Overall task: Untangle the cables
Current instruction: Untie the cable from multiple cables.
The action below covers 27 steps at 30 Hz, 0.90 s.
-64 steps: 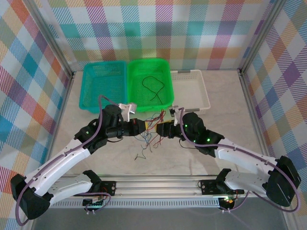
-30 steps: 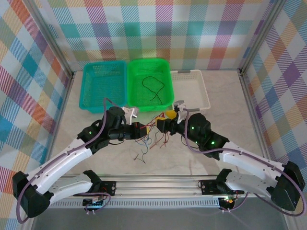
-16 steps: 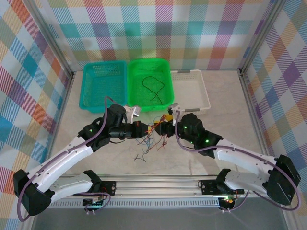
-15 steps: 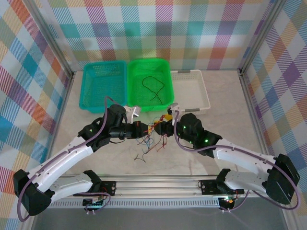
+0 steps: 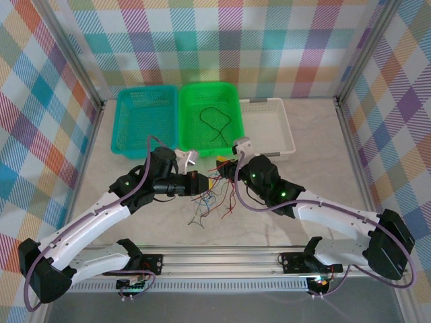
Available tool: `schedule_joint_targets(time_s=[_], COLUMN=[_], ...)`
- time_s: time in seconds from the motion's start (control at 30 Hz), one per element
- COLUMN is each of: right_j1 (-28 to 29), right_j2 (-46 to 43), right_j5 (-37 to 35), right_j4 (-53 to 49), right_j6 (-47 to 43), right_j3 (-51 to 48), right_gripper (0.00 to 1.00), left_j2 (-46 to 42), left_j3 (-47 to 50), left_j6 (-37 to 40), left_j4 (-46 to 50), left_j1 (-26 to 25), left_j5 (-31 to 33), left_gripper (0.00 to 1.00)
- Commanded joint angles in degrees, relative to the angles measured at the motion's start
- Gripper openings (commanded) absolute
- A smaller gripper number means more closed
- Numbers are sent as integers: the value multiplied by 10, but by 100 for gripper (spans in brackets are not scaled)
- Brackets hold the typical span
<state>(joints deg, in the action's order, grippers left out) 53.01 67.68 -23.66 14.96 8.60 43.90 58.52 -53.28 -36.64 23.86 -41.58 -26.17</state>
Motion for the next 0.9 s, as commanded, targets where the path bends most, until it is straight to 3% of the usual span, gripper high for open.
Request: schedule_joint_targets(time_s=[0.0, 0.13, 0.33, 0.5, 0.63, 0.73, 0.87], right_j1=[3, -1, -26, -46, -71, -121, -218], right_j2=[-10, -26, -53, -80, -110, -153, -192], right_j5=[-40, -54, -13, 12, -15, -24, 14], right_j4=[14, -6, -59, -78, -128, -174, -262], right_j6=[-27, -43, -4, 37, 67, 107, 150], right_j3=[23, 31, 42, 43, 60, 65, 89], right_gripper=[50, 28, 0, 0, 0, 0, 0], left_j2=[-21, -27, -31, -34, -41, -47, -46], left_j3=[1, 2, 8, 14, 13, 8, -7], left_j6=[7, 10, 12, 14, 26, 48, 88], left_j4=[5, 9, 7, 7, 28, 66, 135], left_j1=[-7, -7, -7, -7, -7, -7, 0], left_j5=[-15, -15, -16, -16, -8, 9, 39], left_gripper=[0, 0, 0, 0, 0, 0, 0])
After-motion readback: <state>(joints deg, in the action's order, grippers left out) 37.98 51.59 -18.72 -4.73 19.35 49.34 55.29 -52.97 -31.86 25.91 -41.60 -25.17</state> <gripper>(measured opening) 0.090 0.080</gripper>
